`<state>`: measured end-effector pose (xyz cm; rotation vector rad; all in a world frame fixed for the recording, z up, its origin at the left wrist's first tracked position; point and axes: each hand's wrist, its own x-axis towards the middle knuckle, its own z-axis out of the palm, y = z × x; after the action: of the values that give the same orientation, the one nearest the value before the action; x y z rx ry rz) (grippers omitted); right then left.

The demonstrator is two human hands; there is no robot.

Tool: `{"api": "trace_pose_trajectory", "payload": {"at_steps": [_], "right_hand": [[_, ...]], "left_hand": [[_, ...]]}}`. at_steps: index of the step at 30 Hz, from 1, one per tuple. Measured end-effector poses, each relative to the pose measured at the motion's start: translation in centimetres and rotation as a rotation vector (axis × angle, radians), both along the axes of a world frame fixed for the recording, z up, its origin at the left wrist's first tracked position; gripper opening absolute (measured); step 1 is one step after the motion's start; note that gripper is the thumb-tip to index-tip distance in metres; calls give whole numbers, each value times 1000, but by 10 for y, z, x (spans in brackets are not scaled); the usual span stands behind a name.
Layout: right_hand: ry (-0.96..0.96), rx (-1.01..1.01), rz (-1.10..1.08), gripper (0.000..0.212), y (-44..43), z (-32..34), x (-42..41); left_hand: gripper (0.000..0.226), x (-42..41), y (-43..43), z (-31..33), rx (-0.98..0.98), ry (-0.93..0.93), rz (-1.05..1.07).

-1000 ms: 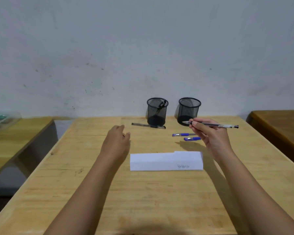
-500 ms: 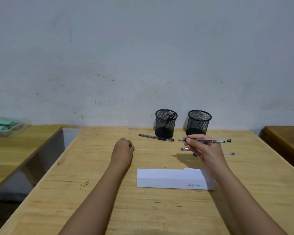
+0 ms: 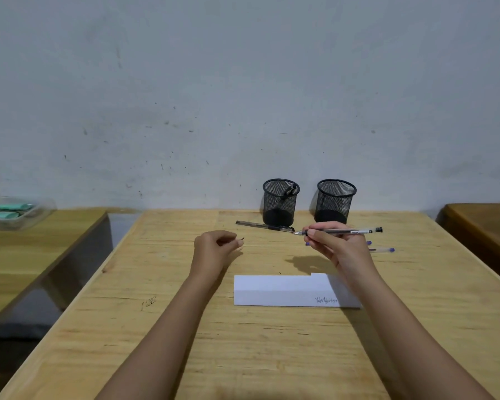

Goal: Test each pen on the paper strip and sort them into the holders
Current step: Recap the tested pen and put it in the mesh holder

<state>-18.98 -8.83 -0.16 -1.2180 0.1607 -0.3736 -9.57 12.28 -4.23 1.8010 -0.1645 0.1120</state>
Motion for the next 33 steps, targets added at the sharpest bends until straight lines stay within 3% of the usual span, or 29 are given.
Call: {"api": "trace_pose_trajectory", "payload": {"at_steps": [8, 17, 24, 33], "right_hand": [[-24, 15, 74, 10, 15, 9, -4], [-55, -58, 119, 13, 18, 9, -12], [-22, -49, 110, 15, 9, 6, -17], [-37, -62, 121, 18, 11, 6, -20]], "left_hand": [[15, -20, -19, 34, -93, -9, -322], [14, -40, -27, 44, -282, 3, -383], [18, -48, -29, 45, -407, 144, -558], [19, -55, -37, 44, -514, 135, -518]]}}
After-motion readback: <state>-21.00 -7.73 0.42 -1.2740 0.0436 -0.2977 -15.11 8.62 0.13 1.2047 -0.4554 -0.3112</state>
